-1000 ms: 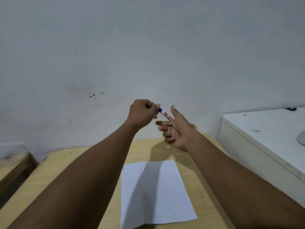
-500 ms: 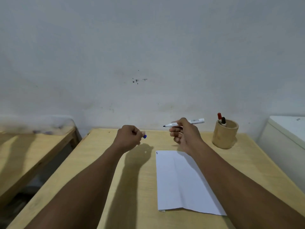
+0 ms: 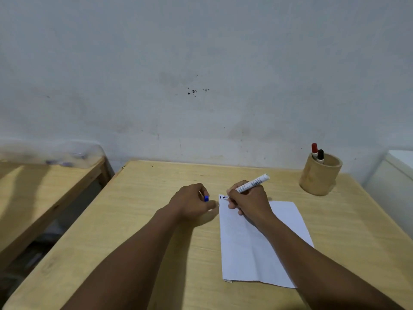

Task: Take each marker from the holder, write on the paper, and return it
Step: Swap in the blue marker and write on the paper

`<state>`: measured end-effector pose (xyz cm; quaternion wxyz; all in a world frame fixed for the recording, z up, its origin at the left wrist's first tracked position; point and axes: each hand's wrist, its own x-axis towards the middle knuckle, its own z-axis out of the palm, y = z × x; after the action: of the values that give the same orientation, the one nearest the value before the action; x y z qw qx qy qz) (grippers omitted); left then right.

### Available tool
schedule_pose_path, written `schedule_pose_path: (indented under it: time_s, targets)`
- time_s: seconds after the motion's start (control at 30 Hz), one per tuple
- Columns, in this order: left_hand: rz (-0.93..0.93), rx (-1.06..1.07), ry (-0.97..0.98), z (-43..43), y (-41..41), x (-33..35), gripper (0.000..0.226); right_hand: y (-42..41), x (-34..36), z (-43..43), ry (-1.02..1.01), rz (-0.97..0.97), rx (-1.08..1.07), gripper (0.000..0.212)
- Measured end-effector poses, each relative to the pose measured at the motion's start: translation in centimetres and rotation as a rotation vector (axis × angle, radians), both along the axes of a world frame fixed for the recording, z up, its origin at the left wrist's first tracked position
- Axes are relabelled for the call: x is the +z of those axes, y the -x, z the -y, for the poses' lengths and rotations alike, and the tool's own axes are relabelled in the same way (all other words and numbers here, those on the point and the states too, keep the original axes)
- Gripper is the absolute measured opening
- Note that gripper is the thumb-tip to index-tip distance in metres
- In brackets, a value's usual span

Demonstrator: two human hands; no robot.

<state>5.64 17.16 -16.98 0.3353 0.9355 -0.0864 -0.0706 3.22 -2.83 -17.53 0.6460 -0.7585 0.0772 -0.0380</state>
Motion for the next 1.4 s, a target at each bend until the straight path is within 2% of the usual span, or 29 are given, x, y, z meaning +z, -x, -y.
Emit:
schedule_pose_path:
  time_s: [0.07, 0.13, 0.23, 0.57, 0.63, 0.77, 0.83, 0.9, 1.0, 1.07, 1.2, 1.4]
  targets:
    - [-0.014, -0.01, -0.013, 0.2, 0.1, 0.1, 0.069, 0.1, -0.2, -0.1, 0.034, 0.022, -0.002, 0.004]
    - [0.021, -0.013, -0.078, 0.6, 0.3, -0.1, 0.079, 0.1, -0.4, -0.1, 0.062, 0.037, -0.002, 0.004]
    - [0.041, -0.003, -0.123, 1.0, 0.4, -0.3, 0.079, 0.0, -0.6, -0.1, 0.099, 0.046, 0.006, 0.007]
    - [-0.016, 0.01, -0.093, 1.0, 0.4, 0.3, 0.083, -0.5, -1.2, 0.0, 0.143, 0.02, 0.032, 0.008]
    - [-0.053, 0.013, -0.064, 0.9, 0.3, 0.5, 0.074, -0.5, -0.9, 0.1, 0.088, 0.022, 0.019, 0.008]
    - [-0.074, 0.027, 0.056, -0.2, -0.3, 1.0, 0.023, -0.5, 0.8, 0.9, -0.292, -0.031, -0.084, 0.008]
    - [-0.058, 0.034, 0.141, -0.7, -0.6, 1.6, 0.013, -0.5, 2.1, 1.7, -0.416, -0.063, -0.16, 0.01]
    - [-0.056, 0.067, 0.343, -0.6, -0.9, 2.9, 0.013, -0.6, 3.8, 2.8, -0.517, -0.063, -0.193, 0.01]
    - [-0.101, 0.104, 0.683, 1.3, -1.3, 5.5, 0.02, -0.3, 6.8, 4.9, -0.614, -0.063, -0.134, 0.008]
    - [-0.143, 0.084, 0.822, 3.6, -1.4, 7.2, 0.027, 0.2, 8.6, 6.4, -0.659, -0.058, -0.076, 0.003]
    - [-0.215, 0.039, 0.97, 8.8, -1.8, 9.2, 0.035, 1.1, 10.8, 8.8, -0.68, 0.006, -0.058, 0.006]
    - [-0.304, -0.01, 1.054, 14.6, -2.2, 9.8, 0.018, 1.9, 11.6, 11.6, -0.641, 0.089, -0.115, 0.008]
